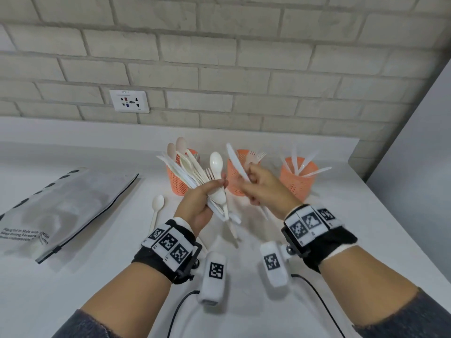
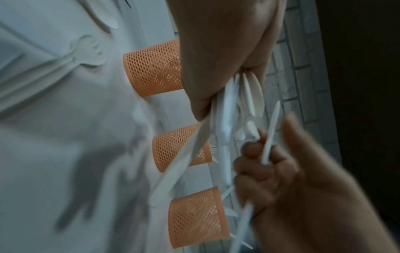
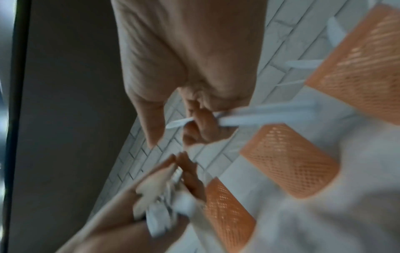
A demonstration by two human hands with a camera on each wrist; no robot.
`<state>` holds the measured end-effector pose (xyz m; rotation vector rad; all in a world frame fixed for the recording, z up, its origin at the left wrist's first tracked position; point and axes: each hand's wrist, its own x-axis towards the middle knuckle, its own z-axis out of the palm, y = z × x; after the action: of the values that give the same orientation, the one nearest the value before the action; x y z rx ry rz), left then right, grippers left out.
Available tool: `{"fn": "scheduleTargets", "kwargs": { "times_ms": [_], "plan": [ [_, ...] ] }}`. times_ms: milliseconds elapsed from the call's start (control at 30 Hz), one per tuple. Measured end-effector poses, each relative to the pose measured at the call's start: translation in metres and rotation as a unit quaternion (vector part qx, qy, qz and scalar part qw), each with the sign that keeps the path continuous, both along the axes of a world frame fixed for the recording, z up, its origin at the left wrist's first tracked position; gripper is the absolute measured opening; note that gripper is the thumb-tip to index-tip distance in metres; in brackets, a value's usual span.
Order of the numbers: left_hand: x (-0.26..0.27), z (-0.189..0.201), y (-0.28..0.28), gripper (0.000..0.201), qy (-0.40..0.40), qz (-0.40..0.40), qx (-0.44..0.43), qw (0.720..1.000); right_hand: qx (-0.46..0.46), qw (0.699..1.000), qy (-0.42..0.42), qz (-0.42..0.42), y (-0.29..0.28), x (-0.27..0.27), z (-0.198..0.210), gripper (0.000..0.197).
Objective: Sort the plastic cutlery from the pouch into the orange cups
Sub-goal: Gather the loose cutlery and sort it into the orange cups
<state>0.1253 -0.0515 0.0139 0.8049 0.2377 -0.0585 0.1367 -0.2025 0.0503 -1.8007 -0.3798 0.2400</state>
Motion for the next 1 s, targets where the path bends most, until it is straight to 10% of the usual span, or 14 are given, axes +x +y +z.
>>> {"fn": "scheduleTargets", "kwargs": {
  "times_ms": [600, 733, 1000],
  "plan": [
    [0.015, -0.002, 0.027, 0.018, -0.041, 0.071, -0.050, 0.995, -0.126, 0.983, 0.079, 0.104, -0.006, -0.007, -0.030, 0.013],
    [0.015, -0.012, 0.017, 0.017, -0.024, 0.056, -0.010, 0.998, -0.078, 0.992, 0.029, 0.089, 0.017, -0.011, -0.033, 0.041],
    [0.019, -0.003, 0.021, 0.028, -0.051, 0.092, -0.056, 0.993, -0.019, 0.998, 0.035, 0.054, 0.017, -0.010, -0.041, 0.016]
  ]
}}
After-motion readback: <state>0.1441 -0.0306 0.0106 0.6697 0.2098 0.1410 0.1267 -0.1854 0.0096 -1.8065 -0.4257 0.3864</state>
